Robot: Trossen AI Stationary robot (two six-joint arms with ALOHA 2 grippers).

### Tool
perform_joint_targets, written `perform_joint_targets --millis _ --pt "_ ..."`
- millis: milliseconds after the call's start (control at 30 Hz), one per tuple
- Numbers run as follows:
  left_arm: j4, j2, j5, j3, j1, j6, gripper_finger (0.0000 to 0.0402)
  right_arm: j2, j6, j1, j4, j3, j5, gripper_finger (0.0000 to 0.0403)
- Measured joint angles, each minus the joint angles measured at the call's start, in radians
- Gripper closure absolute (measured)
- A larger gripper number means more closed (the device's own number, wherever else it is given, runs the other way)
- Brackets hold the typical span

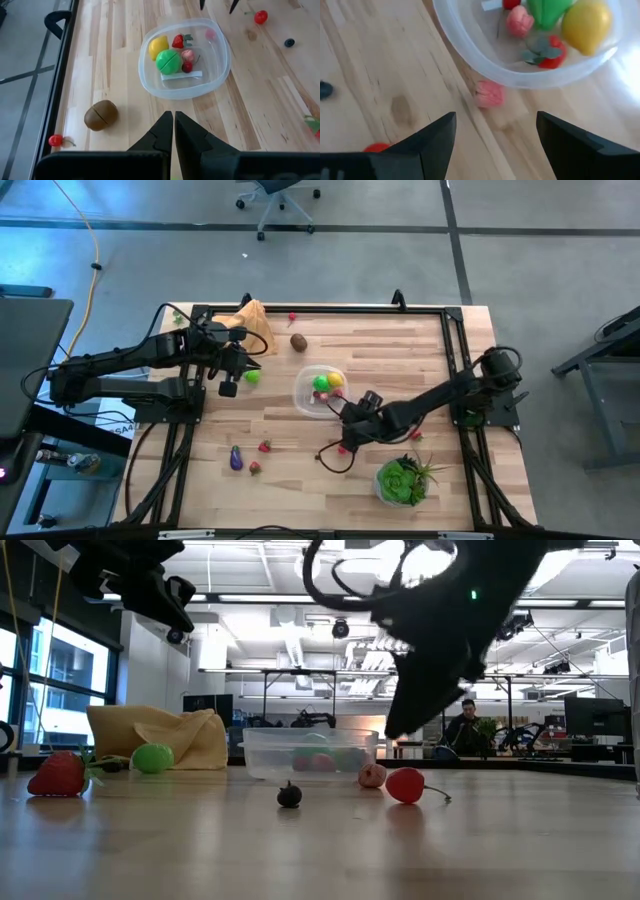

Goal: Pick and placing Produce into tupperware
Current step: Put the apricot into the transparent bin

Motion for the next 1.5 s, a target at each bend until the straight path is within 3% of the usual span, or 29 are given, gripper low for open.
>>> perform_joint_targets --millis 233,533,967,1500 --pt "0.0 0.0 0.0 0.0 0.0 0.0 0.0392 -0.002 -0.003 0.01 0.286 -0.176 0.01 0.0135" --pt "0.0 0.0 0.0 0.0 0.0 0.0 0.0392 -0.003 -0.039 -0.014 0.502 -0.291 0.019 0.0135" --pt "0.0 0.0 0.0 0.0 0.0 0.0 0.0392 0.036 -0.143 -0.073 0.617 -0.296 -0.061 0.014" --pt "0.0 0.0 0.0 0.0 0.0 0.0 0.0392 0.06 -0.139 -0.077 0.673 -0.294 -0.077 0.0202"
